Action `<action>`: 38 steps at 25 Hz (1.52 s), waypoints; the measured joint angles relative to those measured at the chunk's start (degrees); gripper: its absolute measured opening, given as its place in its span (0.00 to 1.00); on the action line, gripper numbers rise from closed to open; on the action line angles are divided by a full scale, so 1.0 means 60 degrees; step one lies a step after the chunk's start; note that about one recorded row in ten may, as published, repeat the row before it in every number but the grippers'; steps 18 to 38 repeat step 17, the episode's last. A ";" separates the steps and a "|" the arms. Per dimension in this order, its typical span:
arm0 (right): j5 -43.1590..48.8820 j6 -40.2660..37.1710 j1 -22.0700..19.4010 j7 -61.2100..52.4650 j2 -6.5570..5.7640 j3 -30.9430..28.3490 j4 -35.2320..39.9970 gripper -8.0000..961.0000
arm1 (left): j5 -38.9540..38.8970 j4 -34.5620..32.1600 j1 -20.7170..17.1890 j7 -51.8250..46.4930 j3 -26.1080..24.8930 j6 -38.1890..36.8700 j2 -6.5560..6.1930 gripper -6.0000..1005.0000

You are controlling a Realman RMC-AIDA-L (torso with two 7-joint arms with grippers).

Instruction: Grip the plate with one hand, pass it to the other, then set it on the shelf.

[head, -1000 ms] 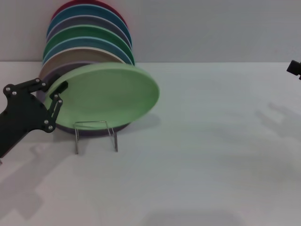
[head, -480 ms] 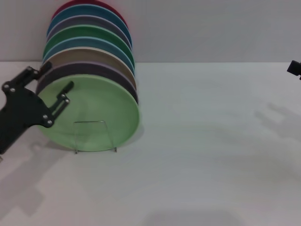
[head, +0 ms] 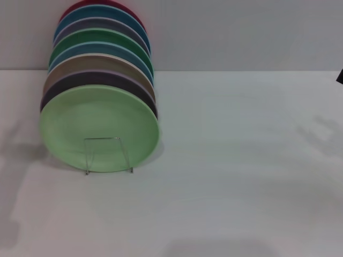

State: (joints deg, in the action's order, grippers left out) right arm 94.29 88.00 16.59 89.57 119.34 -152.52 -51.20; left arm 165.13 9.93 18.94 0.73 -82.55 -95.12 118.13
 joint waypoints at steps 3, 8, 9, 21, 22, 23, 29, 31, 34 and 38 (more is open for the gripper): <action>-0.0803 -0.0038 -0.0088 0.1520 0.0035 -0.0296 0.0827 0.73 | -0.0107 -0.0015 -0.0065 -0.0176 -0.0177 0.0650 0.0055 0.63; -0.3255 -0.0042 -0.0345 0.6240 0.0086 -0.0328 0.3392 0.73 | -0.0522 -0.0046 -0.0082 -0.0626 -0.0242 0.1778 0.0140 0.78; -0.3546 -0.0046 -0.0345 0.7256 0.0087 -0.0325 0.3858 0.73 | -0.0550 -0.0049 -0.0090 -0.0689 -0.0229 0.1931 0.0144 0.78; -0.4182 -0.0357 -0.0139 1.0127 0.0090 -0.0504 0.5582 0.73 | -0.0601 -0.0027 -0.0238 -0.1202 -0.0234 0.2116 0.0157 0.81; -0.4182 -0.0357 -0.0139 1.0127 0.0090 -0.0504 0.5582 0.73 | -0.0601 -0.0027 -0.0238 -0.1202 -0.0234 0.2116 0.0157 0.81; -0.4182 -0.0357 -0.0139 1.0127 0.0090 -0.0504 0.5582 0.73 | -0.0601 -0.0027 -0.0238 -0.1202 -0.0234 0.2116 0.0157 0.81; -0.4182 -0.0357 -0.0139 1.0127 0.0090 -0.0504 0.5582 0.73 | -0.0601 -0.0027 -0.0238 -0.1202 -0.0234 0.2116 0.0157 0.81; -0.4182 -0.0357 -0.0139 1.0127 0.0090 -0.0504 0.5582 0.73 | -0.0601 -0.0027 -0.0238 -0.1202 -0.0234 0.2116 0.0157 0.81; -0.4182 -0.0357 -0.0139 1.0127 0.0090 -0.0504 0.5582 0.73 | -0.0601 -0.0027 -0.0238 -0.1202 -0.0234 0.2116 0.0157 0.81; -0.4182 -0.0357 -0.0139 1.0127 0.0090 -0.0504 0.5582 0.73 | -0.0601 -0.0027 -0.0238 -0.1202 -0.0234 0.2116 0.0157 0.81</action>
